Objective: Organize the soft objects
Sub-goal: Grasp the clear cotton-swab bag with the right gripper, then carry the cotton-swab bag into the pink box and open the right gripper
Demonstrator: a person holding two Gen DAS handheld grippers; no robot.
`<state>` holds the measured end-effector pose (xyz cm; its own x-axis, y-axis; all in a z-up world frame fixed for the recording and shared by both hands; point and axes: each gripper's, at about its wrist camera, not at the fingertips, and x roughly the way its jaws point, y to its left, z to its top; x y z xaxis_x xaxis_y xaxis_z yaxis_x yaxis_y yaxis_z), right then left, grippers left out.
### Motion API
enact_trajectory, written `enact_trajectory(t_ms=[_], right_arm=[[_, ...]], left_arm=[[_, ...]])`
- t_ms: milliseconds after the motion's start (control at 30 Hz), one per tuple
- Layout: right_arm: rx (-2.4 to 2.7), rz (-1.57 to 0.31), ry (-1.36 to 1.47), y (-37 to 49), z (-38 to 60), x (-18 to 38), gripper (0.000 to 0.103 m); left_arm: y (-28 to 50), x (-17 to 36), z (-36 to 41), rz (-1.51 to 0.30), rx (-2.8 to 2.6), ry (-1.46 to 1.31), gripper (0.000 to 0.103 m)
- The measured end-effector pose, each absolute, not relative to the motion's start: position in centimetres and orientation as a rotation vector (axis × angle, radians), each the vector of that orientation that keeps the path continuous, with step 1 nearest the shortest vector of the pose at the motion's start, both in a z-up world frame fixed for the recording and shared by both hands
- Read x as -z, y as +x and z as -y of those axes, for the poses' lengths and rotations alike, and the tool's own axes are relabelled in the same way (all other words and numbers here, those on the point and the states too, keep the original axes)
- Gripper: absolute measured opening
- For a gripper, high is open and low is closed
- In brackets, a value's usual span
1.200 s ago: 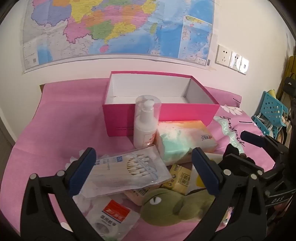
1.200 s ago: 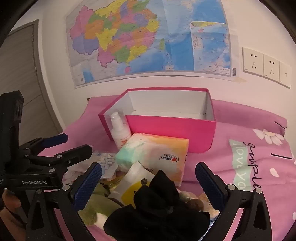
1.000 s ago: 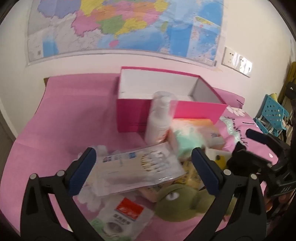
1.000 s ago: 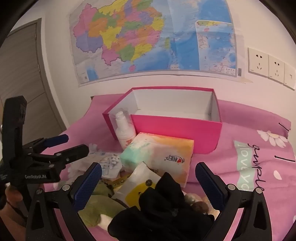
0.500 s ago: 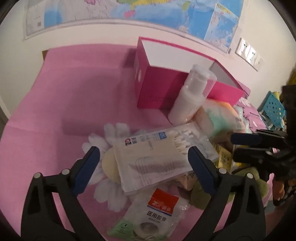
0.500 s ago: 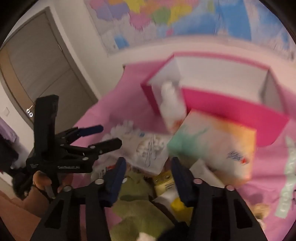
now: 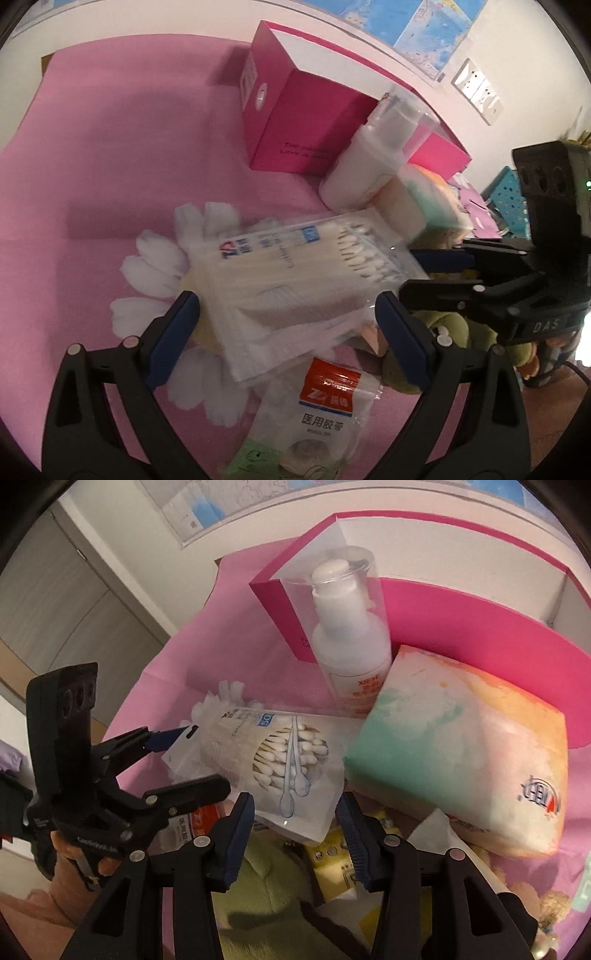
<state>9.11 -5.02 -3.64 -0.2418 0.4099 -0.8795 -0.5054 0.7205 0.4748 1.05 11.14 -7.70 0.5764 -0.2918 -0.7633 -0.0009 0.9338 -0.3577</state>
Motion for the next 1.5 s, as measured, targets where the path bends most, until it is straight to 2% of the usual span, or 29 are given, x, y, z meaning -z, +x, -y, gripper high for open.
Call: enact_trajectory(t_ms=[67, 133, 233, 333, 500, 800, 1067, 1233, 1500], right_arm=[[-0.876, -1.599, -0.054, 9.2, 5.0, 4.0, 0.048], [-0.870, -1.592, -0.044, 9.3, 5.1, 4.1, 0.044], [-0.853, -1.569, -0.028, 9.6, 5.5, 4.3, 0.025], [-0.843, -1.546, -0.019, 9.5, 6.2, 4.0, 0.019], [-0.870, -1.479, -0.037, 9.1, 7.0, 2.6, 0.016], [-0.922, -1.288, -0.039, 9.9, 9.2, -3.3, 0.016], [-0.906, -1.140, -0.028, 12.5, 10.6, -8.4, 0.016], [-0.867, -1.127, -0.015, 15.7, 10.0, -7.6, 0.016], [-0.794, -1.163, -0.001, 20.3, 9.9, -4.3, 0.016]], left_arm=[[1.2, 7.7, -11.2, -0.944, 0.192, -0.350, 0.092], [1.2, 7.7, -11.5, -0.943, 0.184, -0.353, 0.080], [1.1, 7.6, -12.2, -0.946, 0.168, -0.362, 0.065], [0.6, 7.5, -12.7, -0.945, 0.170, -0.380, 0.057], [-0.5, 6.1, -12.7, -0.897, 0.179, -0.391, 0.057], [-1.5, -0.7, -11.2, -0.721, 0.228, -0.322, 0.057], [2.1, -6.6, -9.5, -0.602, 0.259, -0.208, 0.057], [6.1, -7.6, -8.9, -0.609, 0.249, -0.169, 0.057], [11.7, -5.1, -8.8, -0.703, 0.226, -0.169, 0.057]])
